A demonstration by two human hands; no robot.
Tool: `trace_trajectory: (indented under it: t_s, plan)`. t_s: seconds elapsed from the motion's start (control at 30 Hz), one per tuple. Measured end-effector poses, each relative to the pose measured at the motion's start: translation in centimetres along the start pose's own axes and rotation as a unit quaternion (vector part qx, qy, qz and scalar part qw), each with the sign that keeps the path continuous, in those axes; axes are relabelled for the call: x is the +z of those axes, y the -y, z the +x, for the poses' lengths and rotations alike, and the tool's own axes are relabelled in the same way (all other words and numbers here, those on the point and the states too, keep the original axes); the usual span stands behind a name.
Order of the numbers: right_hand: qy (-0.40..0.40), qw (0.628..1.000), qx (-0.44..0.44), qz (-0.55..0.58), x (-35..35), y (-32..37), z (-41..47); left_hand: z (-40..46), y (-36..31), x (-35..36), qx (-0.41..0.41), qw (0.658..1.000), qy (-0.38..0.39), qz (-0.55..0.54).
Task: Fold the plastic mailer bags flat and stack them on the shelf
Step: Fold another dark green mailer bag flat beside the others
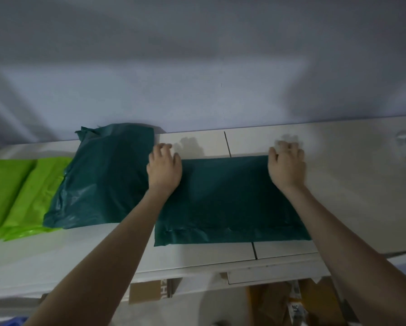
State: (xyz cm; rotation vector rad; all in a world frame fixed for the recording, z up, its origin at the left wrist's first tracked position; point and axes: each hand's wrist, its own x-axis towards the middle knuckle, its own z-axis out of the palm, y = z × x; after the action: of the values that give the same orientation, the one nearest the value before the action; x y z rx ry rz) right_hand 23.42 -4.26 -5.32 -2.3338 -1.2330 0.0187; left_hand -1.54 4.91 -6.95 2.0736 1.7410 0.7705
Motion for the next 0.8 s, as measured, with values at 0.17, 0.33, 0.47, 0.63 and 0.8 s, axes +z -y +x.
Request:
trace_trajectory:
  t_s: [0.17, 0.33, 0.47, 0.63, 0.8]
  plan:
    - [0.093, 0.982, -0.164, 0.004, -0.1, 4.1, -7.2, -6.9, -2.9, -0.4, 0.114, 0.987, 0.100, 0.058]
    - [0.193, 0.959, -0.198, -0.056, 1.9, 4.6, -11.3, -10.5, -1.9, 0.5, 0.096, 0.971, 0.173, 0.134]
    - [0.178, 0.949, -0.232, -0.121, 3.3, 3.4, -12.1, -10.8, -0.9, 1.3, 0.108, 0.968, 0.171, 0.148]
    - [0.174, 0.949, -0.226, -0.135, 3.6, 3.7, -10.8, -9.5, -1.1, 1.7, 0.112, 0.968, 0.190, 0.120]
    - [0.191, 0.949, -0.217, -0.127, 3.7, 4.0, -10.0, -7.9, -0.8, 1.3, 0.106, 0.964, 0.240, 0.048]
